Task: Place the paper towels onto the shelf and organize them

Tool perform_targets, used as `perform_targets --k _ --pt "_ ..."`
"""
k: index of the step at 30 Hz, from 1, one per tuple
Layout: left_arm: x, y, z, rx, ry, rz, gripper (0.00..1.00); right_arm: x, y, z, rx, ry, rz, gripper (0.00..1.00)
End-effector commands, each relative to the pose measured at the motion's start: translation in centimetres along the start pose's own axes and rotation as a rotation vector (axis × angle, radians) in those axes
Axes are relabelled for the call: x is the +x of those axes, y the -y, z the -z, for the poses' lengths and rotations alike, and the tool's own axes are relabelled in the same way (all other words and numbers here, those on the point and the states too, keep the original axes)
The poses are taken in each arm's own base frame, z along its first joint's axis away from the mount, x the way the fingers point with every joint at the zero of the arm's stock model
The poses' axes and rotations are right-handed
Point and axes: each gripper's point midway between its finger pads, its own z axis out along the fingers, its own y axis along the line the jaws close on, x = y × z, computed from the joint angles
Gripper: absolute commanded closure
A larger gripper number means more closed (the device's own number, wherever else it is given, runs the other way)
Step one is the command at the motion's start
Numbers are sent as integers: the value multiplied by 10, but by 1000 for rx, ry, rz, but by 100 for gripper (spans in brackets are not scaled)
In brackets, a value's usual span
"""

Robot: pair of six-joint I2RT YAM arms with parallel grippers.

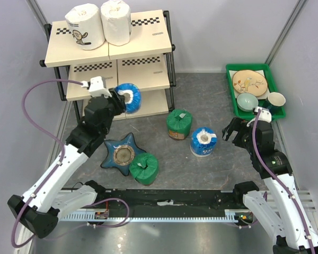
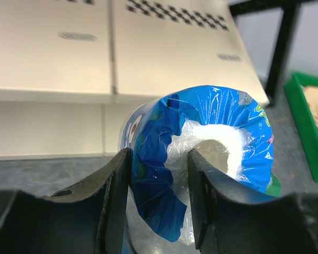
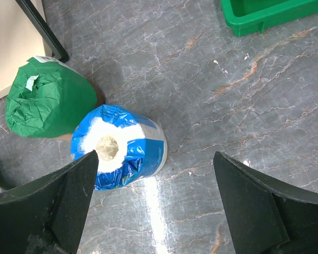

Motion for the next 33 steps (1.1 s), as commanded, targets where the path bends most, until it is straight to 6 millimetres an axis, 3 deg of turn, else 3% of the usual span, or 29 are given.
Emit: perform_targets --k 1,4,12,21,25,33 --pt "-81 -13 14 10 192 54 55 -3 -3 -3 -12 9 7 2" --pt "-103 -34 14 -45 247 64 56 -3 -3 -2 -14 11 8 2" --pt "-139 -57 9 -107 367 93 57 -5 -4 0 -22 16 7 2" --pt "-152 -79 -20 -126 386 135 58 -4 -5 0 -24 13 8 2" --pt "-149 -91 -37 -136 364 154 58 -4 -4 -1 -21 13 6 2" --pt "-155 -99 -63 -108 364 211 59 -4 -4 -1 -20 12 7 2"
